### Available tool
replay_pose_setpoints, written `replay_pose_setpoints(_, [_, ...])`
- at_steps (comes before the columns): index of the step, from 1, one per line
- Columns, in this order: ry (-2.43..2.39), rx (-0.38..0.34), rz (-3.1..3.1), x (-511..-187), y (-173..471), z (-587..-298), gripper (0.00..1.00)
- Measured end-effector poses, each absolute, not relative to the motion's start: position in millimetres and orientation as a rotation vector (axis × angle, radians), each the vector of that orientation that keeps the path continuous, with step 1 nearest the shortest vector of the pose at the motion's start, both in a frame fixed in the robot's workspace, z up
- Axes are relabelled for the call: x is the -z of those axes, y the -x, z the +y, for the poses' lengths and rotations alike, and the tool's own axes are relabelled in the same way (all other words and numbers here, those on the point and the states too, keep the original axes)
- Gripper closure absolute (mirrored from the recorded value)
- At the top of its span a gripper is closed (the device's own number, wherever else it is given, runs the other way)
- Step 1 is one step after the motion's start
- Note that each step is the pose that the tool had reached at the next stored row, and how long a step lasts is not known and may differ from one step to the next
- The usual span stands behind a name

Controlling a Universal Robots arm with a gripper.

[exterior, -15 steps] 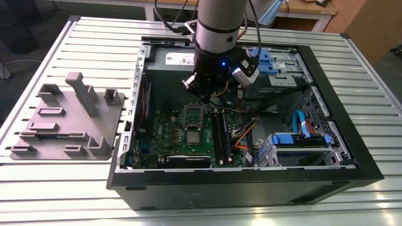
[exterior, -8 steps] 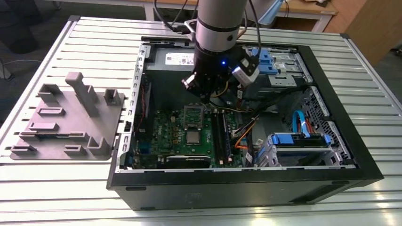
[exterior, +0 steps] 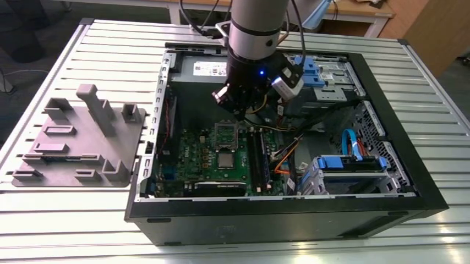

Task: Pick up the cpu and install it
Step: 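Close the cpu cover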

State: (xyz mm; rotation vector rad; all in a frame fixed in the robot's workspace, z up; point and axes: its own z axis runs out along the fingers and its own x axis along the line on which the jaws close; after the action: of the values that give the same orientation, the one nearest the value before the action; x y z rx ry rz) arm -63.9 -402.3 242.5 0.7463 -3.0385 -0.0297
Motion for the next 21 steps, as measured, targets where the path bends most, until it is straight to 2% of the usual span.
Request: replay_pose_setpoints(21, [-0.747,-0.011,-3.028,-244.3,63.8,-424.5,0.90])
